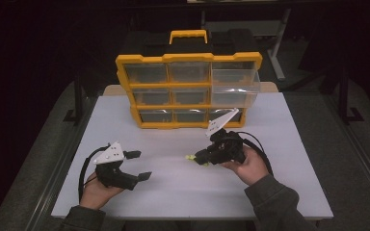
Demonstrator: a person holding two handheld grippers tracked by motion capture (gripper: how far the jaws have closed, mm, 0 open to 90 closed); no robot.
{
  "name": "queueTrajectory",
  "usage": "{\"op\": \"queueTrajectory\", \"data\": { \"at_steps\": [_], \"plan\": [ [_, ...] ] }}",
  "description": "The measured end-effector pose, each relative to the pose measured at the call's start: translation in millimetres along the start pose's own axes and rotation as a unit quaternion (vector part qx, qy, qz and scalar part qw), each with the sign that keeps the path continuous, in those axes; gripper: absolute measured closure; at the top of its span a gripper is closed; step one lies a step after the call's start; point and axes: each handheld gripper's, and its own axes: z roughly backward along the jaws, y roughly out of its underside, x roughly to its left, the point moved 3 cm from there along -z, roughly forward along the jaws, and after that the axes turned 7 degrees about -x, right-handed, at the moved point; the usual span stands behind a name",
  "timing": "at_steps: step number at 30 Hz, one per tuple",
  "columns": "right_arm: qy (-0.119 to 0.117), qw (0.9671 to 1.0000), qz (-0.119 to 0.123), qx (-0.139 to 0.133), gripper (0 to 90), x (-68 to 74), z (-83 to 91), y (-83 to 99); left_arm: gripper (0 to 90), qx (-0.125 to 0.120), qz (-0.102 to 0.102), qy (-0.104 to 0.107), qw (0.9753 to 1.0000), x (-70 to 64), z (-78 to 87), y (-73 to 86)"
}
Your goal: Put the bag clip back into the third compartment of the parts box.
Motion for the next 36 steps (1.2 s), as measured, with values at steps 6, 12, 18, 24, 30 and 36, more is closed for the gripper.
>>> {"op": "queueTrajectory", "data": {
  "at_steps": [6, 12, 18, 24, 30, 36],
  "plan": [
    [-0.007, 1.0000, 0.003, 0.003, 77.0, 1.2, 7.4, -9.8, 17.1, 0.006, -0.006, -0.001, 1.0000, 1.2, 1.0, -0.2],
    [-0.013, 0.9998, 0.015, -0.003, 77.0, 4.3, 17.1, -21.7, 17.1, 0.003, -0.006, 0.000, 1.0000, 1.0, 1.0, -0.2],
    [-0.021, 0.9995, 0.023, -0.011, 77.0, 8.0, 27.7, -34.4, 17.1, 0.002, -0.009, 0.000, 1.0000, 1.9, 1.4, -0.4],
    [-0.025, 0.9996, 0.013, -0.006, 77.0, 12.8, 36.8, -46.4, 17.2, 0.006, -0.008, 0.001, 0.9999, 2.2, 1.9, -0.3],
    [-0.027, 0.9992, 0.029, -0.007, 77.1, 14.5, 42.5, -59.6, 17.2, 0.007, -0.004, 0.000, 1.0000, 2.6, 3.1, -0.1],
    [-0.029, 0.9988, 0.039, -0.009, 77.0, 17.2, 48.1, -73.2, 17.2, 0.007, -0.004, 0.001, 1.0000, 2.5, 3.8, -0.2]
  ]
}}
